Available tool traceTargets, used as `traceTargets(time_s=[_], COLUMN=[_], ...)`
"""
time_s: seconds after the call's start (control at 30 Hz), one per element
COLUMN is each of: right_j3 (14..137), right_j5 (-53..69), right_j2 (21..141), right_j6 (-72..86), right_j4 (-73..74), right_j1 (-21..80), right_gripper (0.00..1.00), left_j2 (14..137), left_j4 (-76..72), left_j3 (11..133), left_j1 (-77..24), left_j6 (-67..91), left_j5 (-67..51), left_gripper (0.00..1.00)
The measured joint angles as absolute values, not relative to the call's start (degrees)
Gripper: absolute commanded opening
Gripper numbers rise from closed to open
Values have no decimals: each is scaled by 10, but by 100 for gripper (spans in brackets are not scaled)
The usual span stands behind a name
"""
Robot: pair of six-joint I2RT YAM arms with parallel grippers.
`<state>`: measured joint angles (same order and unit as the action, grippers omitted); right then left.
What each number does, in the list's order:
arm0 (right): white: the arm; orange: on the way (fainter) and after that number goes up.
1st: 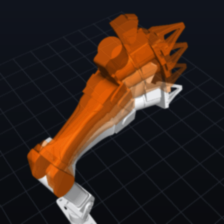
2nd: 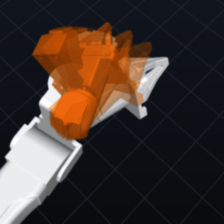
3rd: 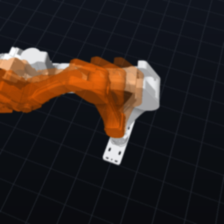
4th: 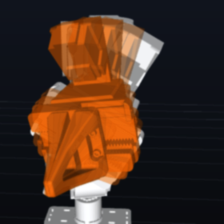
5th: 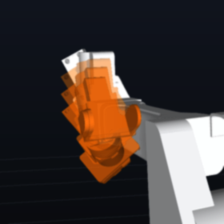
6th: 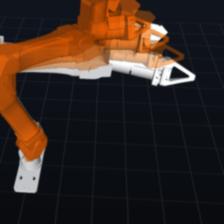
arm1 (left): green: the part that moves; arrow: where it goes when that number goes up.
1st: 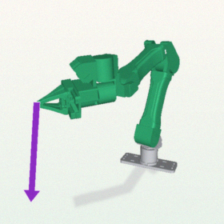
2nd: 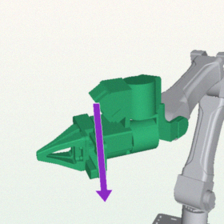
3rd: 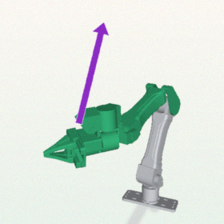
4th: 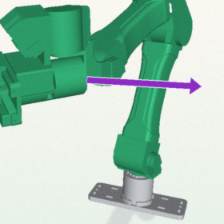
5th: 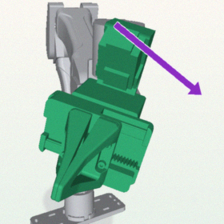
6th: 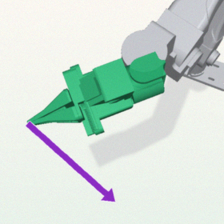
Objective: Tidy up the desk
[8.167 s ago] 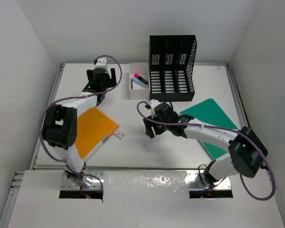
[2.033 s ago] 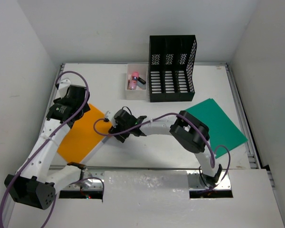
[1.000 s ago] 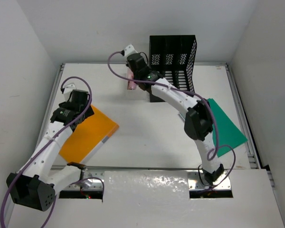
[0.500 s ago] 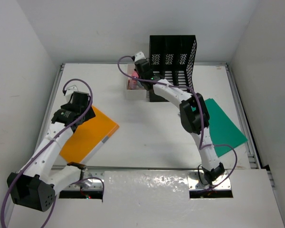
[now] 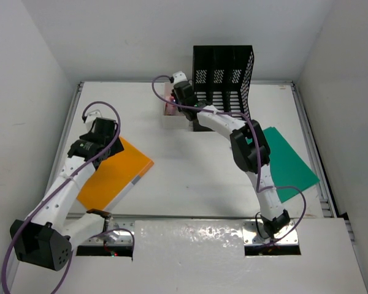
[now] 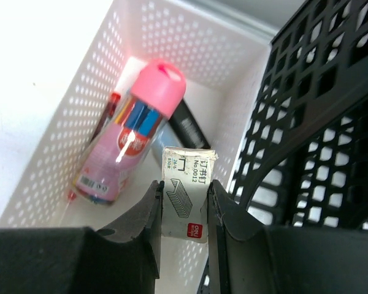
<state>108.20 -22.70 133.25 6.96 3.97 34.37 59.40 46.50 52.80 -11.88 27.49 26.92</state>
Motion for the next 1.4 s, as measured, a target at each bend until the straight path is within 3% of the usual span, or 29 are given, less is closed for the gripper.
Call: traceTargets(time_s=[0.07, 0.17, 0.23, 0.37, 0.47, 0.53, 0.6, 0.63, 0.67, 0.73, 0.77, 0.97, 1.2, 1.23, 1.27, 1.3, 1.33, 1.4], right_j3=[1076, 1076, 1076, 1076, 1083, 1095, 1094, 1086, 1066, 998, 959, 740, 536, 522, 512, 504, 500, 497], right_j5=[-224, -219, -214, -205, -195, -187, -182, -184, -191, -213, -232, -386, -579, -592, -605, -618, -627, -636], right_j2=[1333, 1333, 1333, 1330, 1320, 1305, 1270, 1244, 1209, 1118, 1070, 850, 785, 780, 774, 763, 755, 736], right_j6=[75, 80, 81, 68, 53, 44, 37, 33, 28, 23, 23, 29, 125, 147, 168, 202, 225, 269], right_j4=[44, 50, 49, 50, 63, 79, 96, 96, 88, 79, 60, -17, 70, 97, 121, 154, 181, 242], right_j1=[344, 344, 344, 348, 350, 350, 351, 351, 352, 352, 352, 352, 350, 349, 350, 350, 350, 350], right_gripper=[27, 45, 49, 65, 66, 64, 54, 33, 22, 0, 0, 0, 0, 2, 22, 31, 34, 55], left_j2=[594, 596, 599, 608, 615, 623, 638, 649, 661, 696, 720, 922, 1094, 1113, 1129, 1143, 1162, 1188], left_j4=[465, 464, 461, 458, 448, 438, 418, 406, 392, 357, 340, 260, 153, 142, 137, 128, 116, 94], left_j3=[528, 527, 525, 524, 524, 524, 522, 522, 522, 526, 531, 665, 806, 821, 837, 850, 865, 884], left_j1=[-119, -119, -119, -119, -119, -119, -119, -119, -119, -119, -119, -112, -103, -101, -100, -98, -96, -92], left_j6=[275, 275, 274, 274, 272, 272, 272, 270, 270, 272, 269, 257, 229, 227, 225, 225, 224, 224], left_j5=[269, 269, 269, 266, 262, 261, 258, 258, 258, 260, 263, 266, 231, 218, 205, 192, 171, 131], left_gripper=[64, 64, 65, 67, 73, 73, 69, 64, 46, 25, 0, 0, 0, 0, 0, 0, 0, 0])
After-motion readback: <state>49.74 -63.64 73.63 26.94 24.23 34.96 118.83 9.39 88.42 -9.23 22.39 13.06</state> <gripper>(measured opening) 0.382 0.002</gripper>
